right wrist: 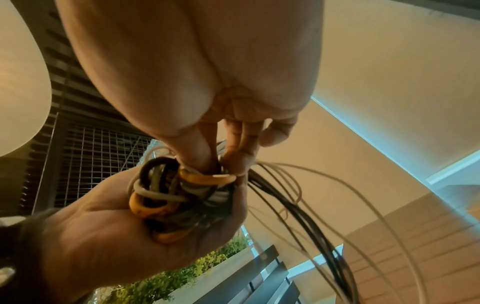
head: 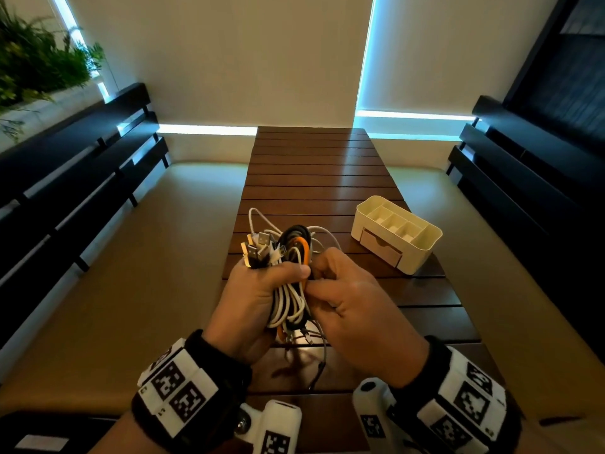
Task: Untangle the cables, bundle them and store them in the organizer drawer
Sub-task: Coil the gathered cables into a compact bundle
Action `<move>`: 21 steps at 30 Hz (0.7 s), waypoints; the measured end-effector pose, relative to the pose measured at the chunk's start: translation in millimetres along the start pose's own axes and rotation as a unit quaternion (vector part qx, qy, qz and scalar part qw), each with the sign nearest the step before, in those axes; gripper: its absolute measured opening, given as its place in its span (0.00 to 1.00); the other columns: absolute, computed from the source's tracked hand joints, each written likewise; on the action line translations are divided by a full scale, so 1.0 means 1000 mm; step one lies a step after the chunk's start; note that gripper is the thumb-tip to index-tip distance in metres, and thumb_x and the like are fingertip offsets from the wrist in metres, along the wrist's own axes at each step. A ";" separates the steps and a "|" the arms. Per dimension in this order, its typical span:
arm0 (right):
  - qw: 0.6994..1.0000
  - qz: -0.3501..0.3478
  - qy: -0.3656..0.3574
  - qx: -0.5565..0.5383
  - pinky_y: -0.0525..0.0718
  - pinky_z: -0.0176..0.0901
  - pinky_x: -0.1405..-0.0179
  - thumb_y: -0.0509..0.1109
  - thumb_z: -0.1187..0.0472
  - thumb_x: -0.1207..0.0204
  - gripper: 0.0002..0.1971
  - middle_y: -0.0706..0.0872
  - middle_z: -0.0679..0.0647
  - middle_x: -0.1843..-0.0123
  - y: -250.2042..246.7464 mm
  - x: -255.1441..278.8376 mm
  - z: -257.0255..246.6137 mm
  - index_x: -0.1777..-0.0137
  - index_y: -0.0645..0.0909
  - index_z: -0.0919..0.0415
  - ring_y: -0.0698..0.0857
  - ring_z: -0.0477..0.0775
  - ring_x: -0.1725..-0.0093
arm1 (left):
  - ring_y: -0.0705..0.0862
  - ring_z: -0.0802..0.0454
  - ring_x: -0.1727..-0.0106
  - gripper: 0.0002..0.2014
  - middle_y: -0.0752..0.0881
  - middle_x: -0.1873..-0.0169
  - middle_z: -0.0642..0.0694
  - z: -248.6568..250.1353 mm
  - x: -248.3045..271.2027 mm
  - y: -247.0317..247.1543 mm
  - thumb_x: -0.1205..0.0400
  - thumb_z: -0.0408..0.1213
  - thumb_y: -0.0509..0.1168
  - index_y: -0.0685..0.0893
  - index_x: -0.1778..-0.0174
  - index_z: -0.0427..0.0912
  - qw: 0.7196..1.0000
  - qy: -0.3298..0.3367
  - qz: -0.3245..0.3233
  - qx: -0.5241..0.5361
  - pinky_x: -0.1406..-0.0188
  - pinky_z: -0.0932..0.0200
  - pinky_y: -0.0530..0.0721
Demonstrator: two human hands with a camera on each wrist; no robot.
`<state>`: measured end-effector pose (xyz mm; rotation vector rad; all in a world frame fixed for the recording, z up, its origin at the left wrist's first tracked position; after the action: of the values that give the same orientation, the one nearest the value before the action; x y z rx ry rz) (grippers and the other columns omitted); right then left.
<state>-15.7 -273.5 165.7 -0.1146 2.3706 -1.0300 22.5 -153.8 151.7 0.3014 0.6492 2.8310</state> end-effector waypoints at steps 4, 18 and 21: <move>0.999 0.048 -0.011 -0.024 0.83 0.37 0.61 0.66 0.59 0.20 0.11 0.81 0.46 0.51 -0.007 -0.002 0.000 0.51 0.90 0.59 0.82 0.44 0.57 | 0.87 0.37 0.63 0.22 0.85 0.58 0.30 -0.003 0.000 -0.002 0.34 0.30 0.74 0.84 0.44 0.26 0.999 -0.003 0.021 0.040 0.65 0.48 0.87; 0.964 0.068 0.109 -0.234 0.87 0.43 0.58 0.77 0.57 0.26 0.13 0.82 0.50 0.54 -0.013 -0.009 -0.002 0.43 0.86 0.40 0.83 0.52 0.58 | 0.87 0.33 0.57 0.23 0.85 0.49 0.25 0.009 0.004 -0.011 0.29 0.31 0.71 0.83 0.38 0.27 0.997 -0.041 -0.030 0.060 0.62 0.44 0.88; 0.963 0.052 0.101 -0.244 0.85 0.36 0.62 0.74 0.59 0.23 0.10 0.80 0.49 0.55 -0.008 -0.006 -0.006 0.44 0.88 0.50 0.81 0.47 0.60 | 0.88 0.34 0.56 0.22 0.85 0.50 0.25 0.010 0.005 -0.014 0.28 0.30 0.71 0.83 0.38 0.27 0.998 -0.029 -0.031 0.044 0.62 0.45 0.88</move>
<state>-14.6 -273.5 177.8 -0.0665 2.7401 -0.4071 22.3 -136.6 155.2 0.3715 0.7574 2.7286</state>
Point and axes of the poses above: each hand's wrist, its own x-axis away from the middle knuckle, its own y-axis out of the palm, z = x × y, the point moved 5 cm from there along -x, towards the middle knuckle
